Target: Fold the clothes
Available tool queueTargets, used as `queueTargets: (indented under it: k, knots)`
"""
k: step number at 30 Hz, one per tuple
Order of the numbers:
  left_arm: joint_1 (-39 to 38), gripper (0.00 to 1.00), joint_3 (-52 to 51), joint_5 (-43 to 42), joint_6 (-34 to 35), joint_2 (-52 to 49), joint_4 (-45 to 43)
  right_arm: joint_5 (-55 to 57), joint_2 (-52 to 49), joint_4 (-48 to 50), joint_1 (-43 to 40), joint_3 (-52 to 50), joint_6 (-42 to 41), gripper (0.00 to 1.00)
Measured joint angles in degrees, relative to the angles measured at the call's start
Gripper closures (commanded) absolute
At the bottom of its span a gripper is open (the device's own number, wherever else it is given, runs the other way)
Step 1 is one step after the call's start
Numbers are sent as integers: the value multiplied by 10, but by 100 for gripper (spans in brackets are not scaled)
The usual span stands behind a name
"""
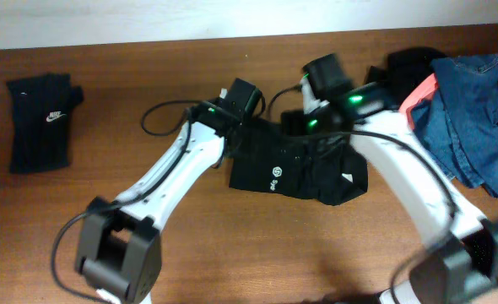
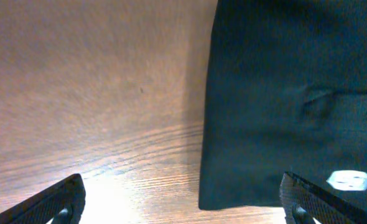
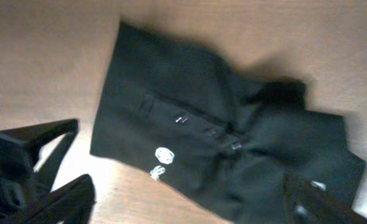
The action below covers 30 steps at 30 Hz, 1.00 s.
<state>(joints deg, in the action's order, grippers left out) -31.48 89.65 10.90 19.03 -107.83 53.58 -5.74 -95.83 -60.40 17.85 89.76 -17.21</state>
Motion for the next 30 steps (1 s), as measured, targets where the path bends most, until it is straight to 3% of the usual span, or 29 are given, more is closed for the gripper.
queueTargets:
  k: [11, 18, 30]
  knots:
    - [0, 1, 10, -61, -2, 26, 0, 62, 41, -125, -265, 21, -6, 1]
    - [-13, 1, 10, -83, -2, 26, -9, 98, 38, -137, -422, 21, -6, 1]
    - [-115, 0, 10, -90, -3, 25, -79, 107, 38, -137, -517, 21, -6, 2]
